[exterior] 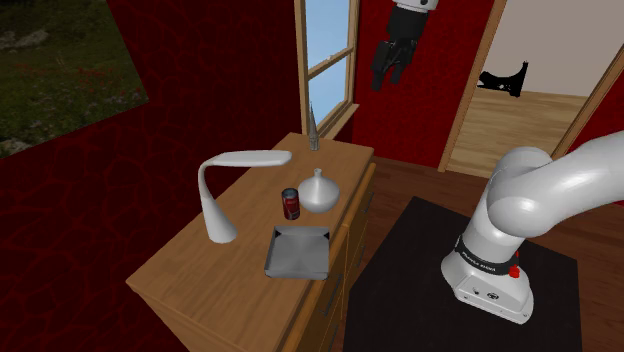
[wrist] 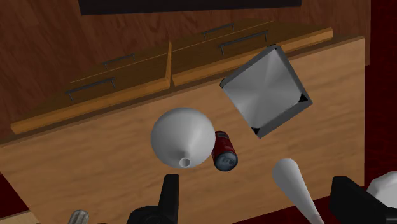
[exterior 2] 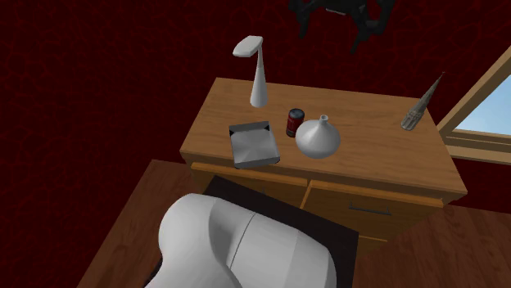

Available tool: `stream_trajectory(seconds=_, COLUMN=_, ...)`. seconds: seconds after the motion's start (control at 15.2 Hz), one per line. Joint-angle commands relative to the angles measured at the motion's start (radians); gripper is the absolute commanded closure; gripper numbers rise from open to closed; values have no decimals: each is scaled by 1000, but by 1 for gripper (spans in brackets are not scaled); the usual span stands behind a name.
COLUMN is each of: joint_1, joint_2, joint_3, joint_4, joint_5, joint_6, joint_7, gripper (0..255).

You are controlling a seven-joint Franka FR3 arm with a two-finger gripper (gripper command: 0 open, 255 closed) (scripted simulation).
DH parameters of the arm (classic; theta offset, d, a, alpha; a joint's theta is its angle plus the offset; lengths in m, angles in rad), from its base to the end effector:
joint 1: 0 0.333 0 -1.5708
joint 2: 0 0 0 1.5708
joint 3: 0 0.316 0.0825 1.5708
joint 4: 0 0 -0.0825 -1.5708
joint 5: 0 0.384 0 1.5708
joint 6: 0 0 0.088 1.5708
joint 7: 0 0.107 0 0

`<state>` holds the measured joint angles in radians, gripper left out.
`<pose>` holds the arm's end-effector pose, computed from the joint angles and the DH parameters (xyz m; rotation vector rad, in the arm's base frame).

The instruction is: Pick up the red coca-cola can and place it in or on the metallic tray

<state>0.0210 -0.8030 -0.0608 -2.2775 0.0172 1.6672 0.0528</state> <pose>0.3111 -0.0185 0.6422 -3.0615 0.1199 -0.2932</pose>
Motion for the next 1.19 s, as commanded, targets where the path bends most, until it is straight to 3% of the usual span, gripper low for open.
stream_trajectory(seconds=0.0, joint_1=0, joint_2=0, joint_3=0, joint_4=0, joint_5=0, joint_6=0, joint_7=0, gripper=0)
stream_trajectory(seconds=0.59, joint_1=23, joint_2=227, joint_3=17, joint_4=-74, joint_5=7, joint_6=258, joint_7=-3, gripper=0)
stream_trajectory(seconds=1.12, joint_1=41, joint_2=489, joint_3=31, joint_4=-55, joint_5=12, joint_6=464, joint_7=-7, gripper=0)
